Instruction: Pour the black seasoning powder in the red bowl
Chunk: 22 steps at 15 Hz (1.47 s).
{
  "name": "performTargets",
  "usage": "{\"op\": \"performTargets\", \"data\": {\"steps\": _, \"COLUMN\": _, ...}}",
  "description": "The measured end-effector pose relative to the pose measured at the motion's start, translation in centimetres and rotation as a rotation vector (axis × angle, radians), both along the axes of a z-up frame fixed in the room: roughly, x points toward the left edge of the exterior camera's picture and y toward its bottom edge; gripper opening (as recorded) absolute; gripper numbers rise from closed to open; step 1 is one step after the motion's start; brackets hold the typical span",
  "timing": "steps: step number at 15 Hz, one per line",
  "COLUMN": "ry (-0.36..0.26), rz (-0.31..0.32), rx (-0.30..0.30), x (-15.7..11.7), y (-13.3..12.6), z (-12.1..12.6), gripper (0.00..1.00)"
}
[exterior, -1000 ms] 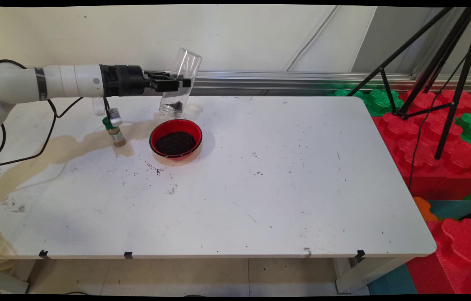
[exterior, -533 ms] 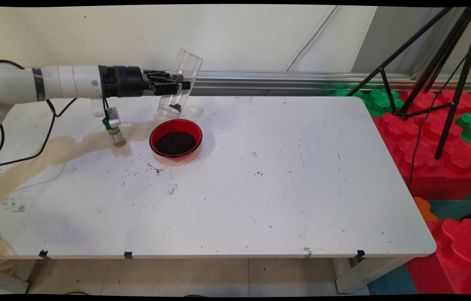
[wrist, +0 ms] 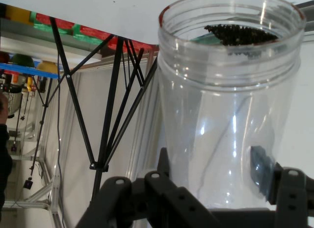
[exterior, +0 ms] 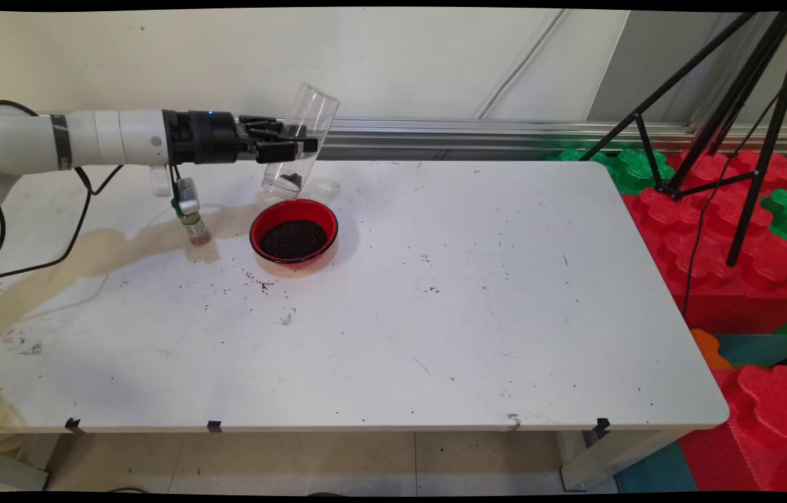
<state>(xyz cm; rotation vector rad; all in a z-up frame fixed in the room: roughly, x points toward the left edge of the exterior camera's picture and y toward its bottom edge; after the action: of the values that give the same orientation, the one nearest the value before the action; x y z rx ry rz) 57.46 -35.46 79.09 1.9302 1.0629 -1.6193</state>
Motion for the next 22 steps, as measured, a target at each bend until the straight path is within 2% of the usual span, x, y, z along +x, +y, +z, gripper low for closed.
{"op": "performTargets", "data": {"steps": 3, "ry": 0.009, "rz": -0.001, "rx": 0.003, "x": -0.03, "y": 0.15, "z": 0.08, "gripper": 0.0}}
{"op": "performTargets", "data": {"steps": 10, "ry": 0.091, "rz": 0.025, "rx": 0.064, "x": 0.06, "y": 0.51, "z": 0.28, "gripper": 0.0}}
{"op": "performTargets", "data": {"steps": 19, "ry": 0.3, "rz": 0.126, "rx": 0.257, "x": 0.54, "y": 0.74, "z": 0.28, "gripper": 0.0}}
{"op": "performTargets", "data": {"steps": 22, "ry": 0.351, "rz": 0.151, "rx": 0.307, "x": 0.62, "y": 0.74, "z": 0.26, "gripper": 0.0}}
